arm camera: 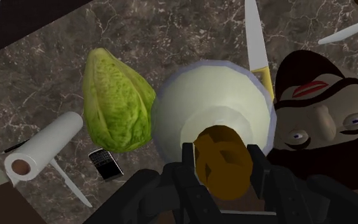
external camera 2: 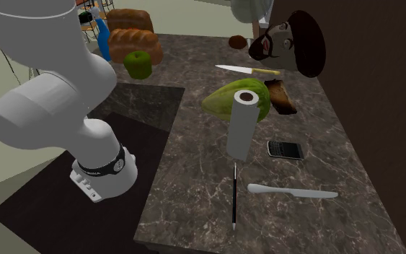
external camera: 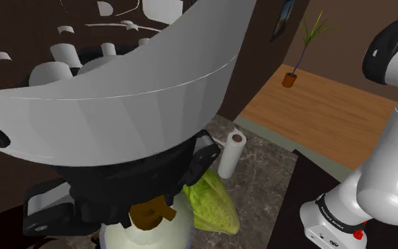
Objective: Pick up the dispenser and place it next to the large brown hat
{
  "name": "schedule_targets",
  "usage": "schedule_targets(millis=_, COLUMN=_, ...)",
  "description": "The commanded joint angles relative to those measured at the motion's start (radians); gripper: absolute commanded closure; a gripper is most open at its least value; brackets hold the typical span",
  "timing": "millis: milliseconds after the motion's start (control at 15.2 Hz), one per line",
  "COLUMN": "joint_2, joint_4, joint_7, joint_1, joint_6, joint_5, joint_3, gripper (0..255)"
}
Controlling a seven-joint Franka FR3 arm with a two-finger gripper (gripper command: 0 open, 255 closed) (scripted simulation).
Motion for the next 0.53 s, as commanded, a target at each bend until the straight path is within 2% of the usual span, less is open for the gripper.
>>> schedule_targets(millis=0, joint_2=-0.009, joint_4=-0.040, joint_7=-0.001, joint_1=-0.032, joint_6=0.032, joint_5=0.013, joint_3=0.016, gripper=255)
schedule_targets(millis=462, joint_2=-0.041, joint_4=-0.180, joint_7=-0.006, joint_1=-0.143, joint_6=0.145, joint_5=0.045, joint_3=0.074, gripper=255)
